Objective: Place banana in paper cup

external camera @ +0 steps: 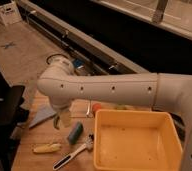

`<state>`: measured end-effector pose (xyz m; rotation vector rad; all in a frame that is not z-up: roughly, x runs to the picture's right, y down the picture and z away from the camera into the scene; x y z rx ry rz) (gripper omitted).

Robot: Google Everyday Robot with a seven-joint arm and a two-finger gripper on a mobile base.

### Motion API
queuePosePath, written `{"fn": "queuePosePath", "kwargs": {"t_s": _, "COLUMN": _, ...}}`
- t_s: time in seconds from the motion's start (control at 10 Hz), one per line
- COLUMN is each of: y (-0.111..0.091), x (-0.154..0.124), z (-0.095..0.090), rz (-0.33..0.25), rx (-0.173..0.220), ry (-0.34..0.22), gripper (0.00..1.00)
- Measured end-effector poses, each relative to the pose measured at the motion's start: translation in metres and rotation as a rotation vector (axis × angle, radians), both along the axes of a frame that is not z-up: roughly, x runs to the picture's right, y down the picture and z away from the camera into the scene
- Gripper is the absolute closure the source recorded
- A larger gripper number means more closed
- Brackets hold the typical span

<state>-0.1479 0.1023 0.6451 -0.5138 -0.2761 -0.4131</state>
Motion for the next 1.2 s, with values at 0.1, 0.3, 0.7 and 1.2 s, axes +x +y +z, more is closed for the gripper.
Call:
{"fn": "queuePosePath", "kwargs": {"t_s": 0.1, "y": 0.000, "x": 0.003, "z": 0.000, "rz": 0.000, "rx": -0.001, "ry": 0.005, "gripper": 0.20}}
{"fn": "queuePosePath", "kwargs": {"t_s": 0.3, "y": 0.000, "x": 0.003, "z": 0.000, "rz": -0.001, "rx": 0.000, "ry": 0.006, "gripper": 0.20}}
{"fn": "queuePosePath", "kwargs": {"t_s": 0.7, "y": 0.021, "x": -0.007, "z": 0.026, "rz": -0.049, "rx": -0.055, "ry": 0.019, "gripper": 0.20}}
{"fn": "queuePosePath", "kwargs": {"t_s": 1.2, "y": 0.087, "x": -0.039, "z": 0.071, "rz": -0.066, "rx": -0.192, "ry": -0.048, "gripper": 0.20}}
